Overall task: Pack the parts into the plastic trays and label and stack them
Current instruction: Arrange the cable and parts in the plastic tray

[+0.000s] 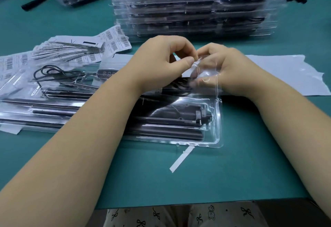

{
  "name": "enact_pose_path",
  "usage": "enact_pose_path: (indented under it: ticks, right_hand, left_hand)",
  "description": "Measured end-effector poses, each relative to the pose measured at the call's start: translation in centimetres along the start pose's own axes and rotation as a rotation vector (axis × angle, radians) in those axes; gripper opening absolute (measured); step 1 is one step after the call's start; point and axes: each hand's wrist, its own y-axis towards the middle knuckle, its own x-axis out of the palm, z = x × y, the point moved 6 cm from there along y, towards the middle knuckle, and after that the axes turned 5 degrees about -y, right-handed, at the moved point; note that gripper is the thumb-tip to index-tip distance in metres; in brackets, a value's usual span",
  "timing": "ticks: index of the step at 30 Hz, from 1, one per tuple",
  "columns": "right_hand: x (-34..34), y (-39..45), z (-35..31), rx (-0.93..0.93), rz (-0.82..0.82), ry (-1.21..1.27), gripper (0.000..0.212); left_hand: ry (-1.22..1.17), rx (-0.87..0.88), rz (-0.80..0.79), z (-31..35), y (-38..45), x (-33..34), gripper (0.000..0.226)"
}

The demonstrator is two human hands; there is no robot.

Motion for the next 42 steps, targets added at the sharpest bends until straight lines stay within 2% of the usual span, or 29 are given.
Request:
enact_pose_path:
  ticks: [2, 6, 8, 11, 13, 16, 18, 20, 22, 23, 26, 27, 29, 31, 33, 35, 36, 37, 40, 42]
  right_hand:
    - [-0.1, 0.2, 0.6, 0.048, -0.032, 0.045, 0.027]
    - [0.2, -0.1, 0.0, -0.026, -0.181, 0.055, 0.027]
    - [0.2, -0.1, 0.1, -0.013, -0.177, 0.098, 0.010]
    - [0.0, 0.5, 1.2, 0.073, -0.070, 0.125, 0.015]
    - [-0.1, 0.6, 1.1, 0.084, -0.028, 0.061, 0.012]
    - [-0.3, 0.7, 0.8, 0.100, -0.021, 0.042, 0.020]
    - [-0.2, 0.7, 0.7, 0.089, -0.013, 0.012, 0.010]
    - [-0.3, 0.8, 0.6, 0.054, -0.012, -0.043, 0.006]
    - [-0.3, 0.6, 0.8, 0.037, -0.112, -0.076, 0.005]
    - [-0.3, 0.3, 1.1, 0.040, -0.193, -0.067, 0.012]
    - [-0.9, -0.5, 1.7, 0.098, -0.300, 0.185, 0.027]
    - [-1.1, -0.7, 2.0, 0.133, -0.275, 0.264, 0.029]
    - [-1.6, -0.7, 2.4, 0.217, -0.174, 0.354, 0.032]
    - [-1.8, -0.9, 2.1, 0.290, -0.070, 0.385, 0.023]
    - [-2.0, -0.7, 1.4, 0.237, 0.034, 0.160, 0.016]
    - [-1.8, -0.3, 0.6, 0.152, 0.103, -0.184, 0.022]
    - [-1.6, -0.1, 0.2, 0.144, 0.113, -0.268, 0.030]
    - [-1.4, 0.0, 0.0, 0.125, 0.117, -0.309, 0.035]
    - [-0.5, 0.5, -1.1, -0.014, 0.128, -0.421, 0.022]
    - [0.1, 0.8, -0.9, -0.009, 0.136, -0.404, 0.025]
  left_hand:
    - [0.062, -0.004, -0.002, 0.0, 0.0, 0.0, 0.012]
    - [0.140, 0.002, -0.011, 0.2, -0.2, -0.3, 0.015]
    - [0.194, -0.013, -0.038, 0.3, -0.4, -0.6, 0.015]
    - [0.229, -0.093, -0.116, -0.1, -0.7, -1.2, 0.017]
    - [0.230, -0.199, -0.209, -0.8, -1.0, -1.7, 0.031]
    - [0.279, -0.338, -0.344, -1.4, -2.0, -2.8, 0.058]
    - [0.370, -0.396, -0.398, -1.6, -2.5, -3.4, 0.075]
    - [0.480, -0.419, -0.444, -1.8, -2.8, -3.4, 0.078]
    - [0.518, -0.437, -0.491, -2.2, -2.8, -2.8, 0.080]
    - [0.515, -0.451, -0.513, -2.4, -2.8, -2.5, 0.085]
    - [0.543, -0.464, -0.563, -3.1, -2.8, -2.1, 0.106]
    - [0.550, -0.465, -0.572, -3.3, -2.7, -2.0, 0.107]
    - [0.564, -0.436, -0.573, -3.3, -2.5, -1.8, 0.094]
    - [0.593, -0.424, -0.565, -3.4, -2.4, -1.8, 0.083]
    - [0.587, -0.441, -0.546, -3.4, -2.5, -1.8, 0.081]
    - [0.571, -0.434, -0.519, -3.1, -2.5, -1.6, 0.081]
    - [0.567, -0.415, -0.505, -2.9, -2.3, -1.3, 0.082]
    - [0.561, -0.389, -0.489, -2.7, -2.1, -0.9, 0.083]
    - [0.546, -0.311, -0.440, -2.0, -1.6, 0.1, 0.080]
    - [0.551, -0.295, -0.427, -1.8, -1.5, 0.2, 0.081]
